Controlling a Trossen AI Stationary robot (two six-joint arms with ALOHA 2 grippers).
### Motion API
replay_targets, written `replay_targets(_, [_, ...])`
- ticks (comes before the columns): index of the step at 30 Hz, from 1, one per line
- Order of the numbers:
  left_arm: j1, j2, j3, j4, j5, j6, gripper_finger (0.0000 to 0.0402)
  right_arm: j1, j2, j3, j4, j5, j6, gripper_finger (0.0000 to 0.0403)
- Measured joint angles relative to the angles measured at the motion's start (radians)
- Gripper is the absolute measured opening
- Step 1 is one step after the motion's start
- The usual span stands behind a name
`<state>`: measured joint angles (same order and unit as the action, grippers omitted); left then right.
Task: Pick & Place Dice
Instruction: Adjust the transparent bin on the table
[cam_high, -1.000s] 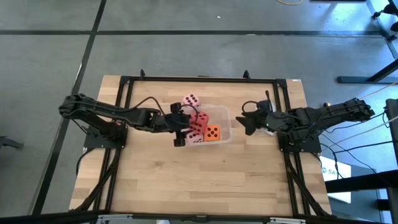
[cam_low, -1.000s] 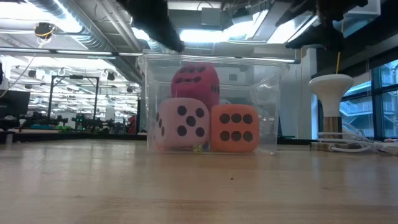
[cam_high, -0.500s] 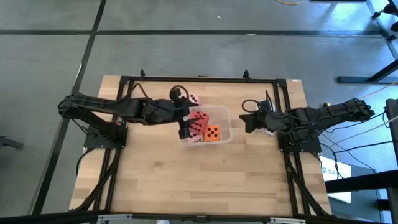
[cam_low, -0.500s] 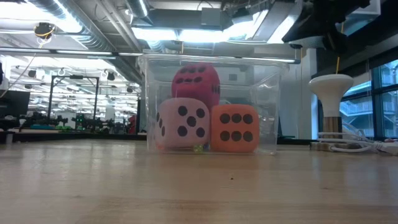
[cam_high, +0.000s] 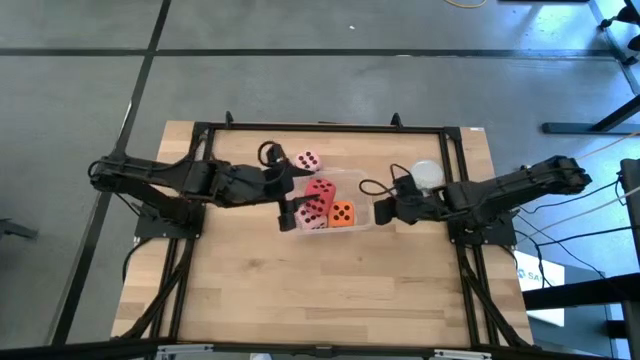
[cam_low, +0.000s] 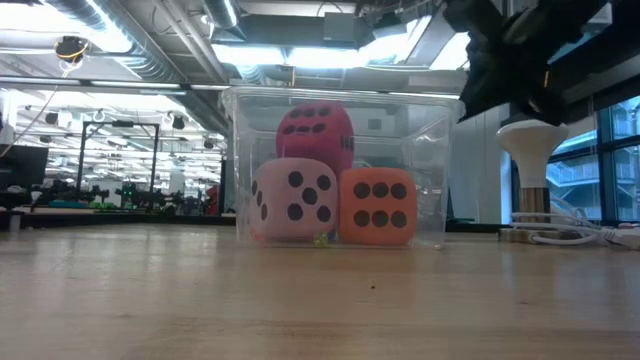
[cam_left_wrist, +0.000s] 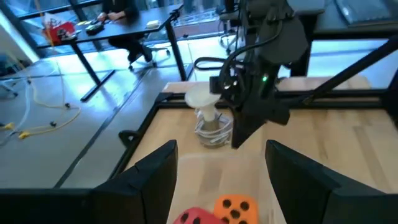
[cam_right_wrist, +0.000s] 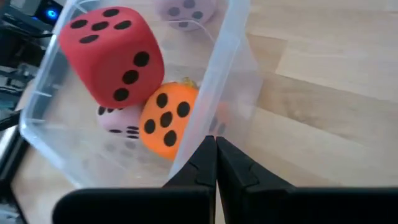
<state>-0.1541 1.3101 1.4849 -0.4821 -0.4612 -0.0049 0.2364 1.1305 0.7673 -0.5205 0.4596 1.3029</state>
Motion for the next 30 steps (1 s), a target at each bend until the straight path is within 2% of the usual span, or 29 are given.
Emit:
replay_targets(7, [-0.041, -0.033, 0.000, -0.121, -0.097, -0.059, 0.0219, -0.032, 0.026, 0.000, -0.022, 0.008, 0.014, 0.0001])
replay_targets(16, [-0.055, -0.037, 0.000, -0.161, -0.108, -0.070, 0.0216, -0.082, 0.109, 0.024, 0.015, -0.051, -0.074, 0.0000])
replay_targets(24, [-0.055, -0.038, 0.000, -0.192, -0.108, -0.069, 0.0214, -0.098, 0.233, 0.171, 0.081, -0.125, -0.309, 0.0000])
replay_targets(30, [-0.055, -0.038, 0.000, -0.217, -0.107, -0.077, 0.0214, -0.115, 0.318, 0.287, 0.082, -0.187, -0.372, 0.0000])
